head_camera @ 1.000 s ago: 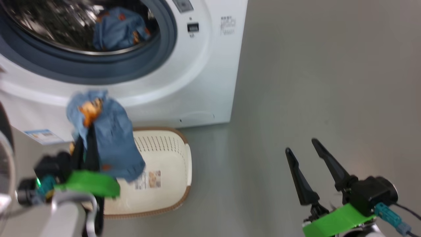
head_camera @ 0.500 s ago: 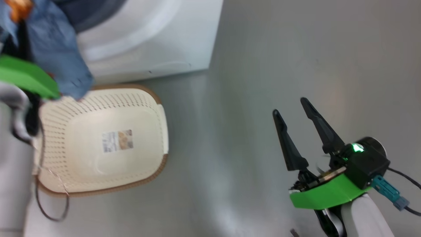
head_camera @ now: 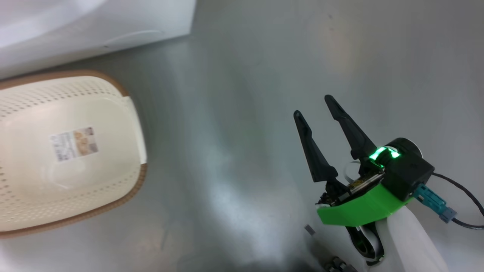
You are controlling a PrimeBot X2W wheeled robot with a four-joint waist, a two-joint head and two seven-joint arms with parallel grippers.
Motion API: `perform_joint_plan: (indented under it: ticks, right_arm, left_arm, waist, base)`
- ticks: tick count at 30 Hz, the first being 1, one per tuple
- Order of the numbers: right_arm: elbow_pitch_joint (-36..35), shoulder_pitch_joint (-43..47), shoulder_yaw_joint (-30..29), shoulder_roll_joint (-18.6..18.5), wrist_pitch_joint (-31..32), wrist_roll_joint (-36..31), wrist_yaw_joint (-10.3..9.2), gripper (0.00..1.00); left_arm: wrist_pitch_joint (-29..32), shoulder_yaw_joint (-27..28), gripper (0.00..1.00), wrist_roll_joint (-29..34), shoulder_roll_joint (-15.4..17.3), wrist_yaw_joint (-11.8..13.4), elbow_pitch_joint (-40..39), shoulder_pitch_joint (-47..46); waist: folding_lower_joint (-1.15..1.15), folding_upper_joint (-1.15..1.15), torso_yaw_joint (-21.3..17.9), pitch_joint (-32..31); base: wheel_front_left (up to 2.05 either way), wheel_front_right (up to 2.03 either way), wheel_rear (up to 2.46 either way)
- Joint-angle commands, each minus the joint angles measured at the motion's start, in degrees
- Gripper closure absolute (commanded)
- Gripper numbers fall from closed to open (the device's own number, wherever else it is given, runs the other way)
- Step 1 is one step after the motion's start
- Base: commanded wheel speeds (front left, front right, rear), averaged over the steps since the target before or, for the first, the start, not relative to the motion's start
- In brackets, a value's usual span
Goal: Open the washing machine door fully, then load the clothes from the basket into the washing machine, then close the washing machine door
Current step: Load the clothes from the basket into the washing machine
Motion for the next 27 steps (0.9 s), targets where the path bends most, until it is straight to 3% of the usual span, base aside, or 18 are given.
perform_joint_plan:
  ticks: [1, 6, 7, 18, 27]
  right_arm:
    - [-0.66, -0.09, 1.90, 0.10, -0.59, 0.84, 0.09, 0.00]
    - [0.68, -1.40, 3.08, 0.10, -0.85, 2.10, 0.09, 0.00]
    - [0.74, -1.78, 3.29, 0.10, -0.88, 2.62, 0.09, 0.00]
    - [0.50, -2.29, 4.07, 0.10, -0.91, 3.98, 0.09, 0.00]
    - [1.03, -2.40, 4.21, 0.10, -0.91, 4.23, 0.09, 0.00]
  left_arm:
    - [0.30, 1.35, 1.00, 1.04, 5.07, 0.25, -2.63, -3.31]
    - [-3.30, 2.49, 1.00, 2.98, 7.99, 2.01, -4.97, -8.59]
    - [-6.24, 2.90, 1.00, 3.70, 8.41, 2.53, -5.09, -10.91]
    - [-21.30, -0.22, 1.00, 11.49, 9.68, 4.85, -3.33, -20.40]
    - [-19.32, -1.20, 1.00, 9.83, 7.87, 3.66, 6.41, -21.05]
  waist:
    - [0.00, 0.00, -4.46, 4.56]
    - [0.00, 0.00, -6.31, 6.09]
    - [0.00, 0.00, -6.74, 6.47]
    - [0.00, 0.00, -7.74, 7.29]
    - [0.00, 0.00, -7.37, 7.36]
  base:
    - [0.00, 0.00, 0.00]
    - [0.00, 0.00, 0.00]
    - [0.00, 0.00, 0.00]
    - [0.00, 0.00, 0.00]
    - [0.00, 0.00, 0.00]
